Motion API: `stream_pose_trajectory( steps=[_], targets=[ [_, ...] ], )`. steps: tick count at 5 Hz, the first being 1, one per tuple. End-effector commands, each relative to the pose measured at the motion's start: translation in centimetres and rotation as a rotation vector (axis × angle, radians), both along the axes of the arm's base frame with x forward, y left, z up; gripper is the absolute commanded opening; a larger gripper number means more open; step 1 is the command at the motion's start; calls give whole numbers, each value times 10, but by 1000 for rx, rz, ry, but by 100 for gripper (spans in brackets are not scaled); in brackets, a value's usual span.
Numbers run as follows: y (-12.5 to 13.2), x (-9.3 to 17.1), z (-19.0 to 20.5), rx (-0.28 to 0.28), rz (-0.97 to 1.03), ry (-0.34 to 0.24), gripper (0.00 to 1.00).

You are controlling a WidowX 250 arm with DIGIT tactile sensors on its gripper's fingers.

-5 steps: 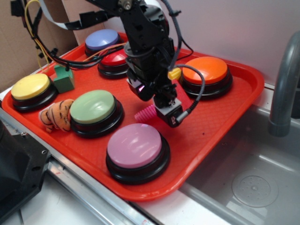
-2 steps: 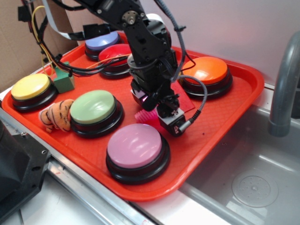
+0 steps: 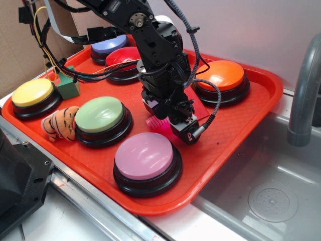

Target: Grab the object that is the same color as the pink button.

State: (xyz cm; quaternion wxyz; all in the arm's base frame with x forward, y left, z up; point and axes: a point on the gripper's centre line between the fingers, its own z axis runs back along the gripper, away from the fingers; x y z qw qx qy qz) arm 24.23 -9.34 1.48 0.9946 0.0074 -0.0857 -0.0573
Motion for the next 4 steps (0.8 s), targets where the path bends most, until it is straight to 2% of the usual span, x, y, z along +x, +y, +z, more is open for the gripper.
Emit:
stream_pose_trajectory(
  steps=[1, 3, 4],
  targets=[
    [-1, 1, 8, 11, 3, -10, 0],
    [1, 2, 63, 6, 125, -21, 0],
    [19, -3, 101, 8, 190, -16, 0]
  ],
)
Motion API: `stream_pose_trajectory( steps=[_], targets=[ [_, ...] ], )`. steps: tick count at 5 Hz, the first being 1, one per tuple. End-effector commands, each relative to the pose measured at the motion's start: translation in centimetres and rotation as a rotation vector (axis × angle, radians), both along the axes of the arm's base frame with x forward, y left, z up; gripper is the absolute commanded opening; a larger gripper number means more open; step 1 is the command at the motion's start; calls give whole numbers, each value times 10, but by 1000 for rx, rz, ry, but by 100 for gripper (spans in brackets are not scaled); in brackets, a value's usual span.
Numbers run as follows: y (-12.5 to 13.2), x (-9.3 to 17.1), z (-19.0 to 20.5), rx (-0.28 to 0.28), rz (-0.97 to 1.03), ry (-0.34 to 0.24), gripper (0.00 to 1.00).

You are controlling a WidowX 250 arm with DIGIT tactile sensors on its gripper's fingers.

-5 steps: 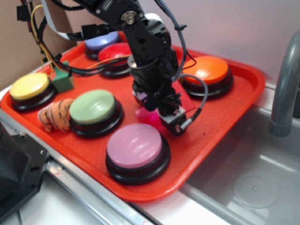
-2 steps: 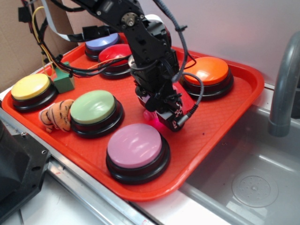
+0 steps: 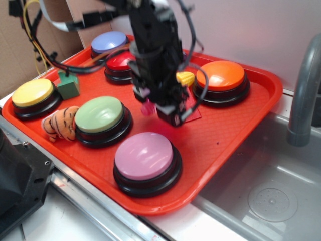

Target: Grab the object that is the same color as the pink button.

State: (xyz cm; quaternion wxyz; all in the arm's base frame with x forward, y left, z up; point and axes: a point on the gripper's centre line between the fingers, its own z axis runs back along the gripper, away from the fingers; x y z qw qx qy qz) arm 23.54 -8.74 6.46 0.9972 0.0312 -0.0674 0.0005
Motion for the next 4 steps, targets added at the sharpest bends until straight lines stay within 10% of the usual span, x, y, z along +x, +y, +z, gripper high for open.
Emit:
stream_pose_trajectory(
  steps=[1, 4],
  targets=[
    [42, -6, 87, -57, 125, -55, 0],
    [118, -38, 125, -134, 294, -109, 0]
  ],
)
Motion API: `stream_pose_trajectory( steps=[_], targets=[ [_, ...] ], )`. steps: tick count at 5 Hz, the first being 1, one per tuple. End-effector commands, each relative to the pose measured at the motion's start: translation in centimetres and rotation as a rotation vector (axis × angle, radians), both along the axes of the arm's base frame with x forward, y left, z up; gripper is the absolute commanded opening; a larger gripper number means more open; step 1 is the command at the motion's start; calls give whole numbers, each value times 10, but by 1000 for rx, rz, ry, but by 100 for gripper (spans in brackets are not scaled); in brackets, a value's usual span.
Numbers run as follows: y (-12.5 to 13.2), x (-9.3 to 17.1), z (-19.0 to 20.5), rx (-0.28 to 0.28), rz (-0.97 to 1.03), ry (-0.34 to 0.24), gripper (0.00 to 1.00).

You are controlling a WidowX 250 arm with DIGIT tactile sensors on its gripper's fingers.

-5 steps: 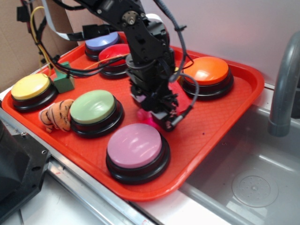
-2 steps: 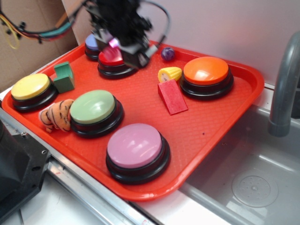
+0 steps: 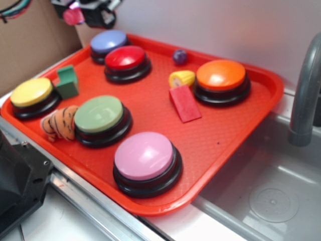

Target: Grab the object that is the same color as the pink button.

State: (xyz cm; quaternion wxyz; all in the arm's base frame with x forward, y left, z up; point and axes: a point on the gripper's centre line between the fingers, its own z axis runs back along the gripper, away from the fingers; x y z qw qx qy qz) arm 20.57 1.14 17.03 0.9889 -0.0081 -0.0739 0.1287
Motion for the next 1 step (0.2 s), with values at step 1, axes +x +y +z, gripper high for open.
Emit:
stream_pose_trajectory(
  steps=[1],
  targets=[
    [21, -4, 18, -42, 0, 11, 91]
  ],
)
